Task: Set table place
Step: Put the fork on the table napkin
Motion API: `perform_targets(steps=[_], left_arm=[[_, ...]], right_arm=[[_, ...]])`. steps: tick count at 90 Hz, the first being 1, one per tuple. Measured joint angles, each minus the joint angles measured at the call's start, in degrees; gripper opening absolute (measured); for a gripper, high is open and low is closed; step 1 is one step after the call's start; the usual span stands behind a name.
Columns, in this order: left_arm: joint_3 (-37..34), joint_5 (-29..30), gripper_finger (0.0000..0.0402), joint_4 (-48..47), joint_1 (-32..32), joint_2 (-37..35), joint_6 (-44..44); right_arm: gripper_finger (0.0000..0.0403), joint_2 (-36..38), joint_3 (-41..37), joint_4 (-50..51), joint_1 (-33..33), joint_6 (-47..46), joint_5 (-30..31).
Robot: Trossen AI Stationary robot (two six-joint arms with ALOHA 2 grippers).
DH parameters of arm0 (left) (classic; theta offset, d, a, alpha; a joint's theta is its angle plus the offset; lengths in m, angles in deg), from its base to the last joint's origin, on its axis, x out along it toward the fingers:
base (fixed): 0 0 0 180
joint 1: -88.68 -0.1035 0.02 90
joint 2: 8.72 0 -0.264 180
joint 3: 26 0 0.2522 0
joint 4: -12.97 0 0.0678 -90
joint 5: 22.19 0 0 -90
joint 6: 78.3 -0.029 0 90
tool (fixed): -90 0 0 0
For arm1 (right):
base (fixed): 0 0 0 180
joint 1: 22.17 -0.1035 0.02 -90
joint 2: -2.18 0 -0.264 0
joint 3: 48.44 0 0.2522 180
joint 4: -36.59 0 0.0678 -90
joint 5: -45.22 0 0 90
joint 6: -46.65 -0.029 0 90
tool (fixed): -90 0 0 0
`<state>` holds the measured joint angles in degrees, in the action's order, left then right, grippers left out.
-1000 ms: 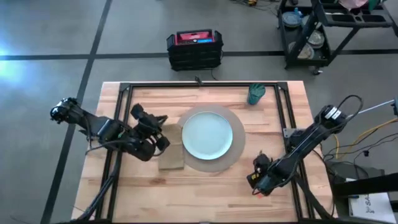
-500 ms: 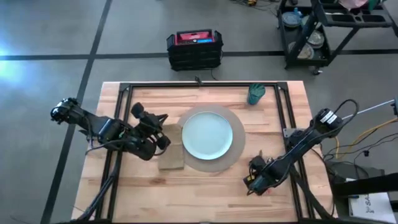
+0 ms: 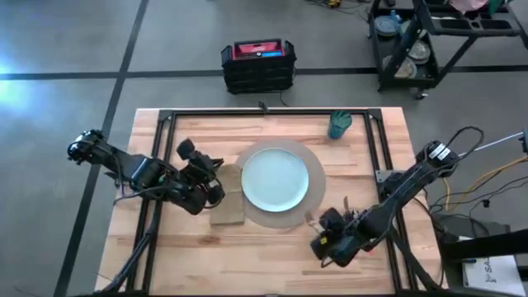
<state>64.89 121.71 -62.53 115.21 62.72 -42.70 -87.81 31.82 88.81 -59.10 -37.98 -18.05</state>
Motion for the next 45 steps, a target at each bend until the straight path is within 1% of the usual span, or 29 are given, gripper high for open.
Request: perform_targets(steps=[8, 13, 18, 22, 29, 37, 45], left_arm=[[0.0, -3.4, 0.0001, -1.9, 0.0, -0.4, 1.9], [0.0, -6.0, 0.0001, -3.7, 0.0, -0.7, 4.2], [0.0, -8.7, 0.0001, -5.9, 0.1, -0.9, 7.2], [0.0, -10.1, 0.0001, -8.2, 0.3, -1.0, 10.2], [0.0, -10.4, 0.0001, -13.2, 0.8, -1.0, 16.6], [0.0, -9.5, 0.0001, -21.4, 1.0, -1.0, 25.5], [-0.1, -8.3, 0.0, -28.6, 0.9, -1.1, 32.9]], right_arm=[[0.0001, -1.1, 2.2, -10.6, 5.9, 13.3, 4.2], [0.0001, -2.1, 2.3, -19.3, 9.9, 21.0, 5.2], [0.0001, -3.8, 2.3, -27.8, 14.4, 26.7, 3.7], [0.0001, -5.3, 2.3, -32.8, 17.8, 28.9, 0.3], [0.0, -8.4, 2.3, -38.2, 23.1, 28.0, -5.6], [0.0, -12.6, 2.3, -42.8, 26.5, 24.5, -7.6], [0.0, -17.4, 3.6, -46.4, 27.9, 20.8, -8.9]])
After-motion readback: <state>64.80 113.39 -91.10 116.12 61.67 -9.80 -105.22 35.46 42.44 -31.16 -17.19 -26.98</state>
